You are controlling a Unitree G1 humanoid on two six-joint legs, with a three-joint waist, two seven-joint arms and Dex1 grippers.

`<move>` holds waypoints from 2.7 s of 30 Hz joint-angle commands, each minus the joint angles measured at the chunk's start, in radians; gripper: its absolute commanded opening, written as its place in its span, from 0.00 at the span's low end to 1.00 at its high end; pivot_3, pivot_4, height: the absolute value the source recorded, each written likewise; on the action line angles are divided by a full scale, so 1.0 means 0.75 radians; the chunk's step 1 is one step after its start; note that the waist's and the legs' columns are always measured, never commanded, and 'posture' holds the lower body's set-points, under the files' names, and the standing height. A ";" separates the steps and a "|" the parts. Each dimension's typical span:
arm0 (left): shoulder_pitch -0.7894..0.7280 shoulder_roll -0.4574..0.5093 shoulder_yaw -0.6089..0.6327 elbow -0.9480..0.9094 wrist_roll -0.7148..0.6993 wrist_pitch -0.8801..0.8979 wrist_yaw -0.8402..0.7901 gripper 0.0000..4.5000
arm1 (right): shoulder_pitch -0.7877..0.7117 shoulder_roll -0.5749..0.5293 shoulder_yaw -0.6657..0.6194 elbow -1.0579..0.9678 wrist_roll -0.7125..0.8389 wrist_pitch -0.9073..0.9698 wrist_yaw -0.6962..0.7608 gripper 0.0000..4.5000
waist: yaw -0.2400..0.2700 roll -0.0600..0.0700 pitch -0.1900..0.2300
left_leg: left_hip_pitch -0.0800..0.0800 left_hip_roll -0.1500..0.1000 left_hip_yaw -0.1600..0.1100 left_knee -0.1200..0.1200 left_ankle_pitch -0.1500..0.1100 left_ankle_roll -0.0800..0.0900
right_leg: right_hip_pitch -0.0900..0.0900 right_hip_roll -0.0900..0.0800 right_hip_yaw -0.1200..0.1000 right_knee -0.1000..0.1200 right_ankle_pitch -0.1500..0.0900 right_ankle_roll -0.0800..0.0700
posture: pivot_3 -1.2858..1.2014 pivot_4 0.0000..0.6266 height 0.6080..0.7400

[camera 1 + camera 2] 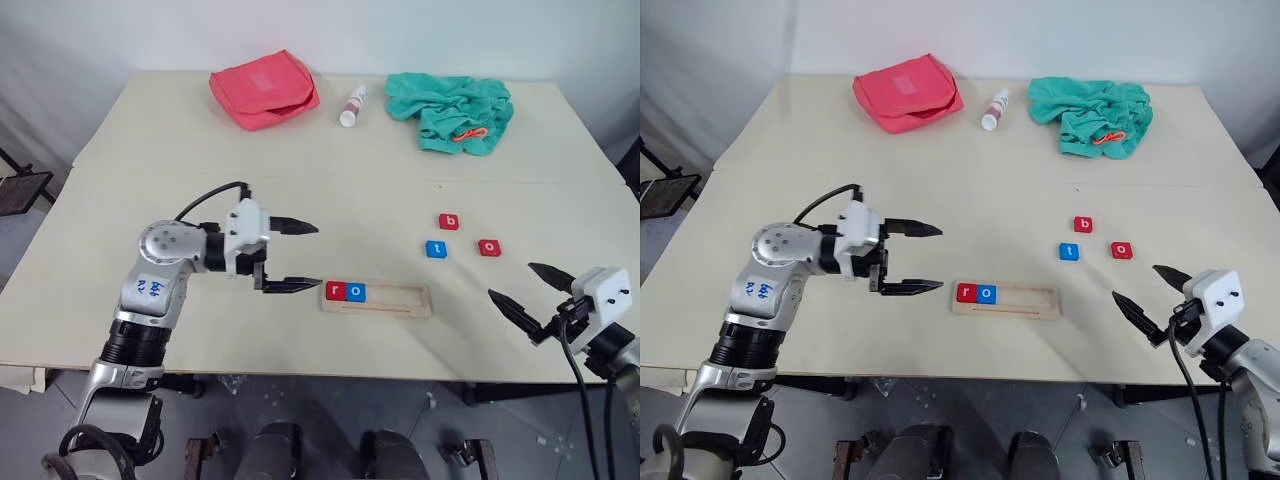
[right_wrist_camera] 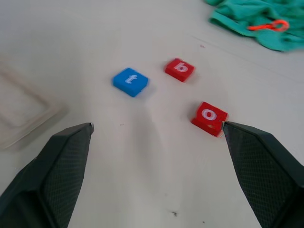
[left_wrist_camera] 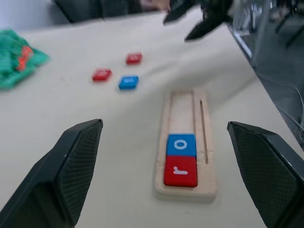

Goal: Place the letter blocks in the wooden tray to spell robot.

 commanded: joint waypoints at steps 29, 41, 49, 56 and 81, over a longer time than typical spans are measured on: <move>0.141 -0.026 0.114 0.526 -0.211 -0.468 -0.425 0.99 | -0.038 -0.180 -0.149 -0.108 0.166 0.340 0.069 1.00 | -0.003 0.000 0.000 | 0.002 0.000 0.002 0.000 0.000 0.000 | 0.001 0.000 0.001 0.001 0.000 0.000 | 0.52 0.24 1.00; 0.135 -0.028 0.110 0.505 -0.219 -0.466 -0.412 0.99 | -0.053 -0.176 -0.132 -0.096 0.159 0.331 0.078 1.00 | -0.002 0.000 0.000 | 0.002 0.000 0.002 0.000 0.000 0.000 | 0.001 0.000 0.000 0.001 0.000 0.000 | 0.52 0.24 1.00; 0.140 -0.023 0.112 0.493 -0.222 -0.460 -0.407 0.99 | -0.084 -0.174 -0.118 -0.097 0.169 0.359 0.054 1.00 | -0.003 0.000 0.000 | 0.002 0.000 0.002 0.000 0.000 0.000 | 0.001 0.000 0.000 0.001 0.000 0.000 | 0.52 0.24 1.00; 0.178 -0.036 0.100 0.414 -0.228 -0.440 -0.371 0.99 | -0.541 -0.118 0.100 0.097 0.124 0.597 -0.184 1.00 | -0.032 0.001 0.000 | 0.002 0.001 0.002 0.000 0.000 0.000 | 0.000 0.000 0.001 0.002 0.000 0.000 | 0.52 0.24 1.00; 0.334 -0.098 0.098 0.196 -0.225 -0.435 -0.237 0.99 | -1.290 0.250 0.430 1.178 -0.343 0.230 -0.458 1.00 | -0.047 0.001 0.000 | -0.001 0.000 -0.001 -0.002 0.000 0.000 | -0.007 0.000 0.001 0.007 0.000 0.000 | 0.52 0.24 1.00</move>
